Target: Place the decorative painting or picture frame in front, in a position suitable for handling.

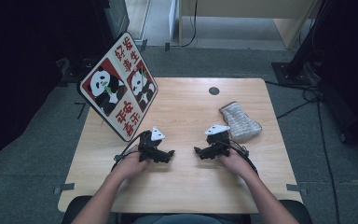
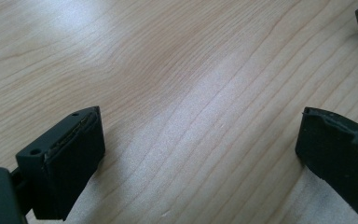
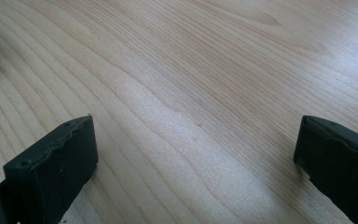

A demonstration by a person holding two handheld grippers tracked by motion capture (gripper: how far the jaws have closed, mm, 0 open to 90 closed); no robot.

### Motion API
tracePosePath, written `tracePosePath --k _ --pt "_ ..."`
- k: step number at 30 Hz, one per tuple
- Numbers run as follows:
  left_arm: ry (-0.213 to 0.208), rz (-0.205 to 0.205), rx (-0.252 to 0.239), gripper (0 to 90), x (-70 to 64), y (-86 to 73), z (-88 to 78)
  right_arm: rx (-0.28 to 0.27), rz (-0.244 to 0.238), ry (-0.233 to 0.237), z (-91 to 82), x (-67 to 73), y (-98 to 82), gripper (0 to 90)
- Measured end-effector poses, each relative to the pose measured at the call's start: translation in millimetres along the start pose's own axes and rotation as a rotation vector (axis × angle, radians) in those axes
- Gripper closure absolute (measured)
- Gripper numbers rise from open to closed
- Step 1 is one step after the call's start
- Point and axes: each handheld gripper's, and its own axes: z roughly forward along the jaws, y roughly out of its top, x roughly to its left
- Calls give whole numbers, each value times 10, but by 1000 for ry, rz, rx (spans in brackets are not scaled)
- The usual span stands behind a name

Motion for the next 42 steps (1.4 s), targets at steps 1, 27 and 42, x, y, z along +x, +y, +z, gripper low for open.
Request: tracePosePath --k 1,27,42 --pt "0 -1 0 13 0 0 0 0 -1 0 0 0 0 0" --pt "-4 3 1 12 15 -13 -12 -1 -1 -1 1 0 0 0" --pt "-21 21 2 15 37 -1 -4 1 2 0 0 2 0 0"
